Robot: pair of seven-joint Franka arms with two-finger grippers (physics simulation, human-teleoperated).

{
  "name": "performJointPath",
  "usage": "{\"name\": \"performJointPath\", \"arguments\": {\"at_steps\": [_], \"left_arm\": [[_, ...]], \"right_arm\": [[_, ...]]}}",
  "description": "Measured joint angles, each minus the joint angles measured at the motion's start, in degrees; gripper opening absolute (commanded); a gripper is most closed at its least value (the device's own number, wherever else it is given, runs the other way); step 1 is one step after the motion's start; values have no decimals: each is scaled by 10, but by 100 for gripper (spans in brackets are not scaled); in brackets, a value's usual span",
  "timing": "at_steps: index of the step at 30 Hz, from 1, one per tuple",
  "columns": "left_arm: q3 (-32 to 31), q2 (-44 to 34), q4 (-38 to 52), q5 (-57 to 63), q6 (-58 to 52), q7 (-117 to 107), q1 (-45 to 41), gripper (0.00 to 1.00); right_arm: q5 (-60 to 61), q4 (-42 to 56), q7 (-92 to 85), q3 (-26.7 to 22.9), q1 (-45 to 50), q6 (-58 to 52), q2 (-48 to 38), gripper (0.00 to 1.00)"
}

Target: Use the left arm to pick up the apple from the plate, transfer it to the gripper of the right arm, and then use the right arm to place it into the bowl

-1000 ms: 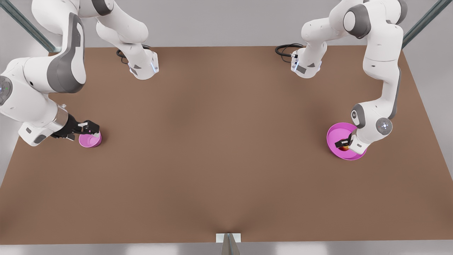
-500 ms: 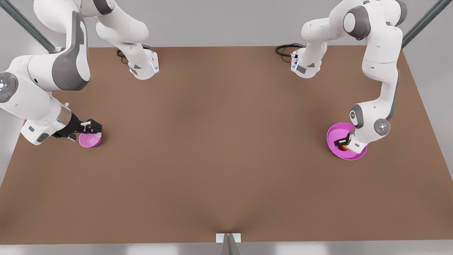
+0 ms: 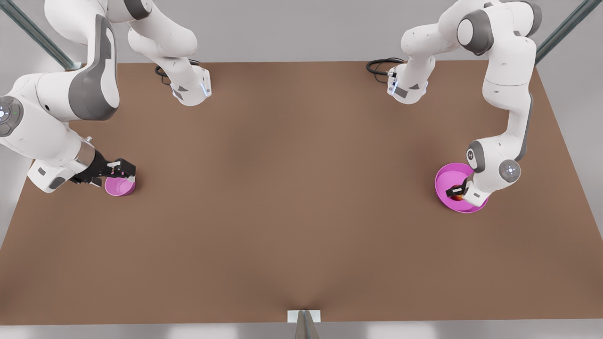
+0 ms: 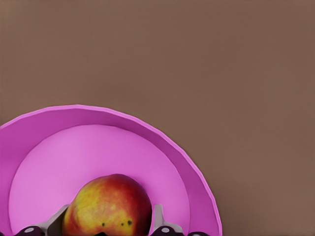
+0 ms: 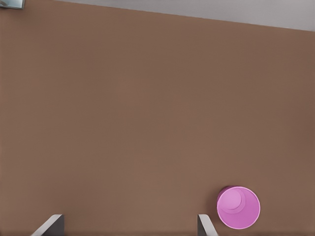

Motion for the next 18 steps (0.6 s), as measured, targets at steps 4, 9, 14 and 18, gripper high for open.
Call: {"name": "performJointPath", "arguments": {"at_steps": [4,9,14,18], "left_arm": [[0,2,3,0,0,-1,0,82],[0,10,5,1,0,-5,-1,75],[0,17,5,2,2,-8,-2,75],[0,5,6,3,1,-11,-7,73]], "right_arm": [[0,0,-1,-1,-2,0,0,100],[1,-1,-2,-1,-3,0,1,100],[1,-1,-2,-1,-2,0,1,100],[1,-1,-3,-1,-3,-1,1,100]]}}
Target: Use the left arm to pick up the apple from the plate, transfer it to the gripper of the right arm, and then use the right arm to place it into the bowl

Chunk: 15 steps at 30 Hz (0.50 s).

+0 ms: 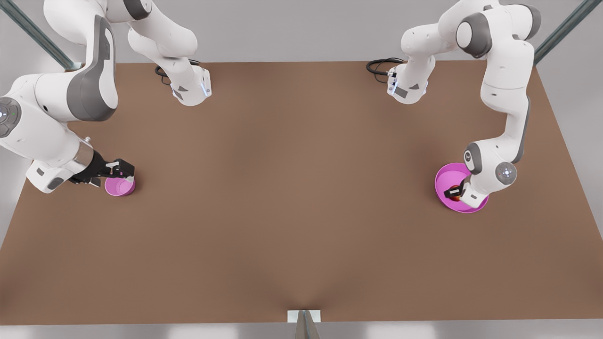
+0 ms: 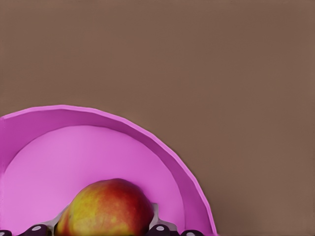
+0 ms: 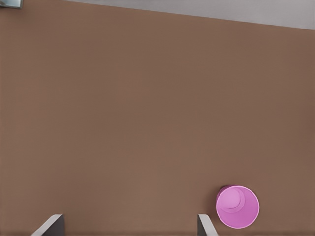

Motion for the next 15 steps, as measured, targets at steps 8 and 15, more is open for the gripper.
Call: {"name": "performJointPath", "arguments": {"at_steps": [8,15], "left_arm": [[-1,-78,36,2,-32,9,0,71],[-12,-81,142,-39,-113,36,-170,71]], "right_arm": [[0,0,-1,0,-1,-1,0,100],[0,-1,-1,0,-1,-2,0,100]]}}
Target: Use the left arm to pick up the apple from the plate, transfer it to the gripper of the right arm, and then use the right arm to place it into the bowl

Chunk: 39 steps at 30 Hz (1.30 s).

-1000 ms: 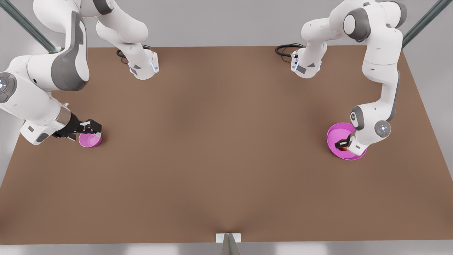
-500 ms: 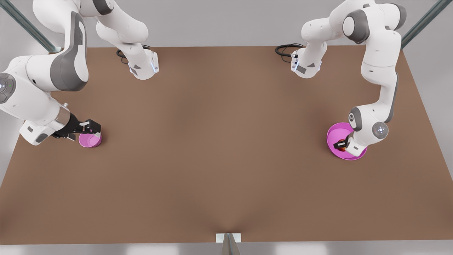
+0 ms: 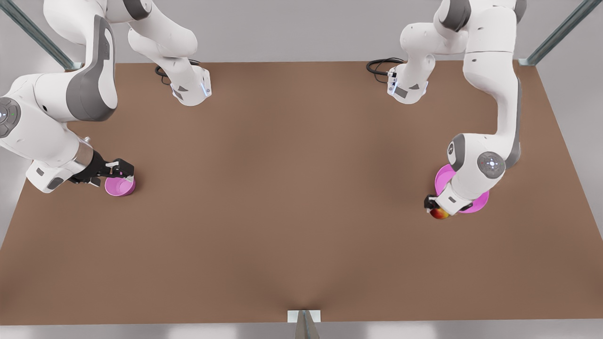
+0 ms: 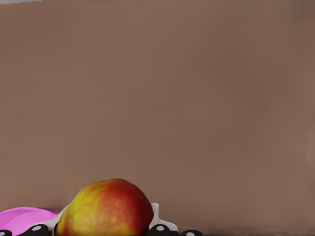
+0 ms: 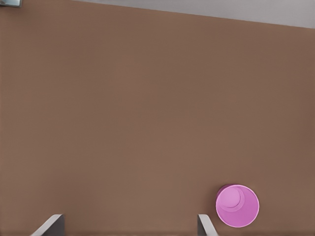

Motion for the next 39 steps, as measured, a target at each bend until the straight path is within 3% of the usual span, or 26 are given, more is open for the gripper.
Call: {"name": "performJointPath", "arguments": {"at_steps": [3,12,17,25,33,39], "left_arm": [[-51,21,37,-80,-28,15,-17,72],[-136,127,143,-486,-64,252,-17,71],[-166,185,203,-647,-86,432,-18,71],[-222,294,307,-780,-83,713,-70,70],[-234,358,358,-850,-56,934,-102,70],[-248,391,400,-876,-26,1058,-128,70]], "right_arm": [[0,0,-1,-1,0,0,1,100],[0,0,-3,0,2,0,1,100],[3,1,1,32,23,8,9,100],[78,1,29,36,48,27,57,100],[326,-15,51,31,25,37,153,100],[505,-125,29,35,21,79,178,100]]}}
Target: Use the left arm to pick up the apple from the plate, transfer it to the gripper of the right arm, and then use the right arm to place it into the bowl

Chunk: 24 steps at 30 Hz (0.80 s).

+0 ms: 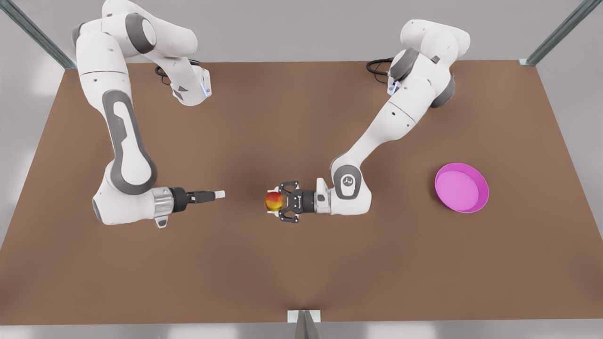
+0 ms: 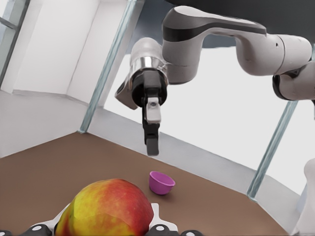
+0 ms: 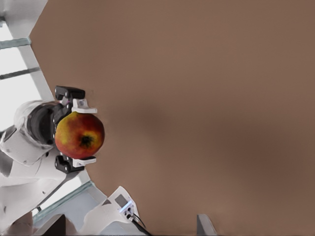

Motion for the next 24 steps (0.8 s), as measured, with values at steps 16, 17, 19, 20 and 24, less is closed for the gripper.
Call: {"name": "performJointPath", "arguments": {"at_steps": [16,17,19,20,24], "left_arm": [[-1,6,6,-10,28,190,-2,70],[-1,6,6,-10,29,198,-2,70],[-1,6,6,-10,29,211,-2,70],[-1,6,6,-10,29,217,-2,70],[-1,8,6,-10,30,239,-2,70]], "right_arm": [[341,-75,-158,52,41,180,59,100],[352,-74,-169,52,43,187,60,100],[368,-73,-189,52,45,197,65,100],[375,-73,-199,51,46,200,69,100],[403,-67,-238,52,60,212,82,100]]}}
